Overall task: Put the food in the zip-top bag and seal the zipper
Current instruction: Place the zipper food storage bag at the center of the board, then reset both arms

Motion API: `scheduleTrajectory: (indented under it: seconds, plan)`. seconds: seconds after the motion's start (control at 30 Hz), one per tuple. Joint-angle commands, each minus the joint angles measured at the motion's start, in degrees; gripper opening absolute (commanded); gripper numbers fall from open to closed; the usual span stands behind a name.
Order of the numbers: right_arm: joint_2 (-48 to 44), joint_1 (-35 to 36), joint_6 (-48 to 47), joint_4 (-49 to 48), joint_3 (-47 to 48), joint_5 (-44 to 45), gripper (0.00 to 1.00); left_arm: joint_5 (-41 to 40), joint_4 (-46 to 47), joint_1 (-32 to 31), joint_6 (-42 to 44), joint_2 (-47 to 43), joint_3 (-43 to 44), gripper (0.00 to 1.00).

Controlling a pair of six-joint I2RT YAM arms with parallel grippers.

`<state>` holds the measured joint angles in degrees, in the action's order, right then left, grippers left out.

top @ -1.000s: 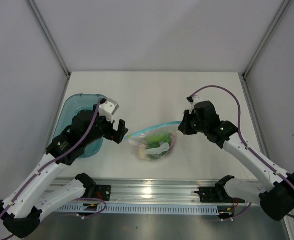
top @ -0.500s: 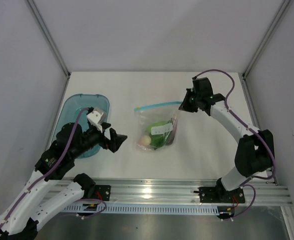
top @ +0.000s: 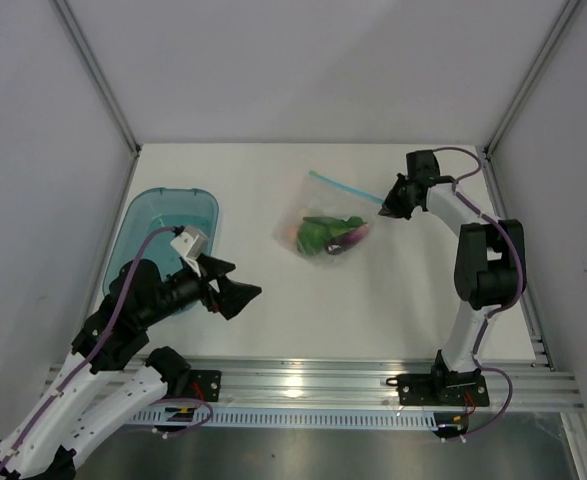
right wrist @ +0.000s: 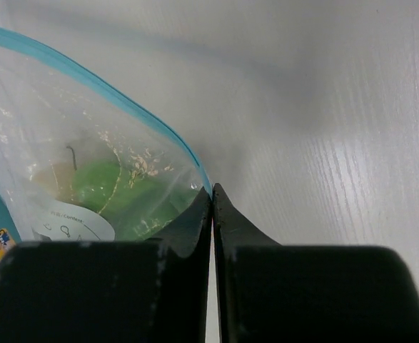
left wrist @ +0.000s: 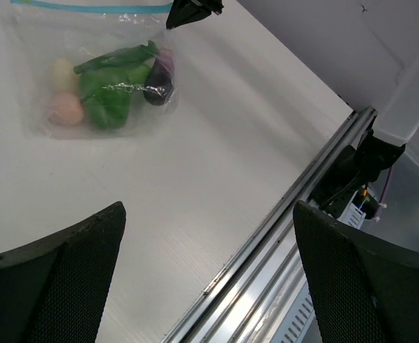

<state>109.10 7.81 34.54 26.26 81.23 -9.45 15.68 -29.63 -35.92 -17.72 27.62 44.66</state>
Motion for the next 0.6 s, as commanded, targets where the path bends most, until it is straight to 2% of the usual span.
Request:
scheduleTrajectory:
  seconds: [0.0, 0.03, 0.07, 0.13, 0.2, 0.27, 0.47, 0.57]
  plan:
    - [-2.3, 0.4, -1.9, -1.4, 0.1, 1.6, 0.06, 0.3, 2.8, 0.3, -4.4, -1.1, -1.2, 0.99]
    - [-3.0, 0.4, -2.5, -1.3, -0.4, 2.2, 0.11, -1.7, 2.5, 0.2, -6.3, -1.3, -1.8, 0.99]
    - [-4.7, 0.6, -3.6, -1.0, -1.2, 3.0, 0.25, -2.6, 2.2, 0.2, -7.3, -1.5, -2.0, 1.00]
    - [-6.9, 0.8, -4.6, -0.7, -2.5, 5.6, 0.41, -3.6, 1.8, 0.3, -9.8, -1.4, -3.0, 0.99]
    - [-10.6, 1.2, -6.1, 0.3, -4.1, 7.7, 0.77, -4.0, 1.9, 0.3, -11.7, -1.2, -3.5, 0.99]
    - [-13.1, 1.7, -6.9, 1.9, -4.9, 9.5, 0.99, -3.8, 2.7, 0.2, -14.7, -0.8, -4.8, 0.99]
    - [-25.7, 7.1, -8.3, 7.3, -10.5, 14.5, 1.00, -3.1, 6.0, 0.2, -21.7, -1.2, -8.3, 0.99]
    - [-32.6, 15.0, -5.7, 11.2, -14.1, 19.3, 1.00, -4.6, 7.3, 0.2, -25.0, -2.8, -11.0, 0.99]
